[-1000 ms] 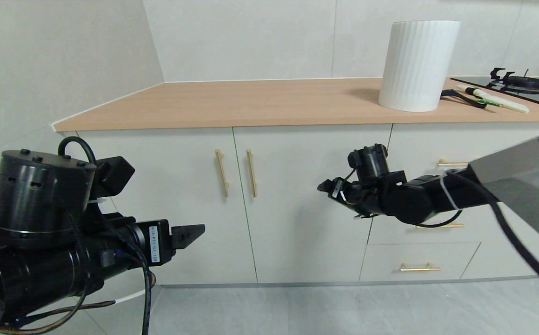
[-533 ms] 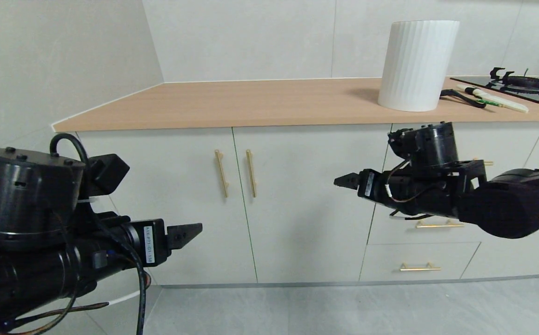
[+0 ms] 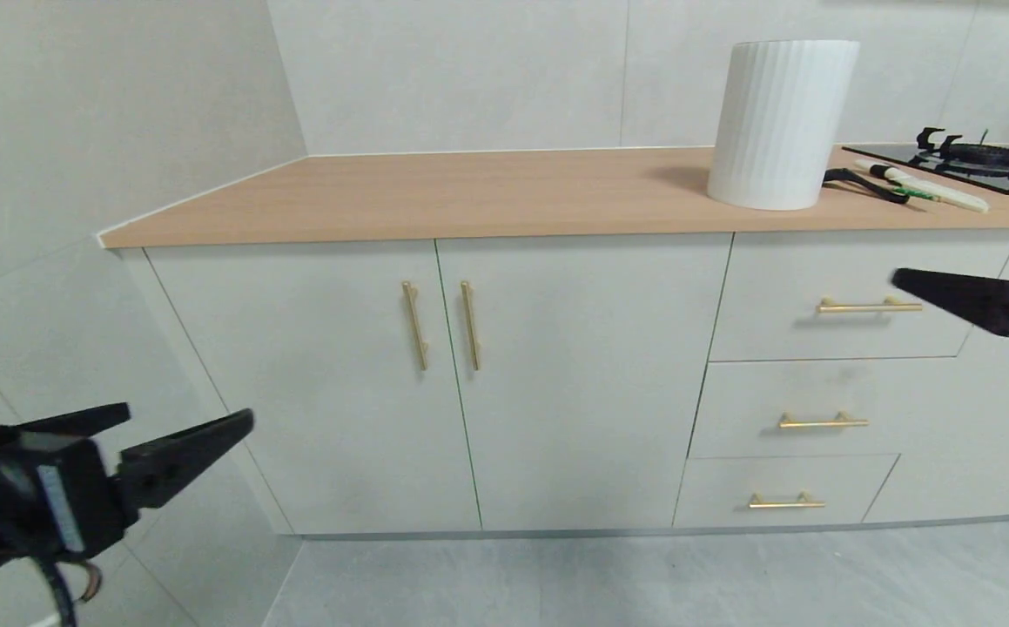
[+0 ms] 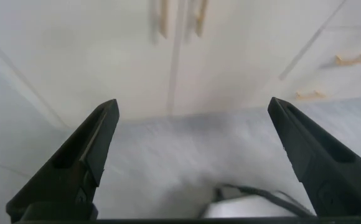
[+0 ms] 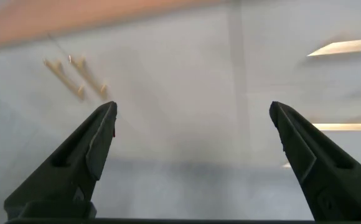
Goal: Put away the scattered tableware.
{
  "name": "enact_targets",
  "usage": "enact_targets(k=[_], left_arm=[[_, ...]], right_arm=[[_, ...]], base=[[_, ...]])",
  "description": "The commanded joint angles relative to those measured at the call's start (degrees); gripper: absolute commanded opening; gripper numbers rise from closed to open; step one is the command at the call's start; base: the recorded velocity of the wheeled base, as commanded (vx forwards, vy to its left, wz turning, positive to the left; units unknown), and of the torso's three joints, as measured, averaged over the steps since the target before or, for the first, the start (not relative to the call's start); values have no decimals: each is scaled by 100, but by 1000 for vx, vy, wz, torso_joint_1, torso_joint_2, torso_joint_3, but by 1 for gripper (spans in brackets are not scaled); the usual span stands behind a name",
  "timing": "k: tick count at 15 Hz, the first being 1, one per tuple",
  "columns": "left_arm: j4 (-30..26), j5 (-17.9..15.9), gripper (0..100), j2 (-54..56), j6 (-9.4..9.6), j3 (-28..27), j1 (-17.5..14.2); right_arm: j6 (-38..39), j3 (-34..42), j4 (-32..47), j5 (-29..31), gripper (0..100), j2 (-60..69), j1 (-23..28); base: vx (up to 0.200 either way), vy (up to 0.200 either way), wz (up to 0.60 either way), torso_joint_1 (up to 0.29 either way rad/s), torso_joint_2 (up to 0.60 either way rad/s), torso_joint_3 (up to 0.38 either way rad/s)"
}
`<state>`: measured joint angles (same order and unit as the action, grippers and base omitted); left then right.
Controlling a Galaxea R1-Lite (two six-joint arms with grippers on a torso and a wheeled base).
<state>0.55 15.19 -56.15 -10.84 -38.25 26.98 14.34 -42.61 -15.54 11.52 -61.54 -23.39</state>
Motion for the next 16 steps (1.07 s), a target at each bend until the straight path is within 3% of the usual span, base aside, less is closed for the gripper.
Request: enact_targets(k=[1,2,4,5,7,10,12,13,14,16], left_arm=[[-257,2,100,2029,873,433,-536],[-565,2,100,2521,1198,433,-711],[-995,2,100,3198,1673,389,-905],[-1277,2,100,3796,1848,380,-1195],[-1663,-7,100,4472,1919,433,-1502],[-1962,2,100,5070,1919,486,-1713],[-1945,388,100,5070,1391,573,-2074],[-1962,362,100,5114,1321,609,-2320],[-1980,248,100,5316,1347,767,-2531],[-1962,-394,100,5615,1409,1233,-2680]], right_arm=[[-871,771,939,122,100,2849,863],[-1064,771,1343,114,100,3333,1188],[-1240,771,1756,114,100,3974,1417],[-1592,789,2222,193,100,4721,1566],[-2005,789,2881,421,100,5477,1742],[-2022,815,2996,606,100,5723,2137],[-2005,1290,2996,623,100,6154,2357],[-1926,1606,2961,606,100,6154,2357],[-1776,1984,2873,571,100,6154,2357],[-1671,3100,2301,166,100,6154,2357]], base=[[0,0,0,0,0,0],[0,0,0,0,0,0],[0,0,0,0,0,0],[0,0,0,0,0,0],[0,0,0,0,0,0],[0,0,0,0,0,0],[0,0,0,0,0,0],[0,0,0,0,0,0],[0,0,0,0,0,0],[0,0,0,0,0,0]])
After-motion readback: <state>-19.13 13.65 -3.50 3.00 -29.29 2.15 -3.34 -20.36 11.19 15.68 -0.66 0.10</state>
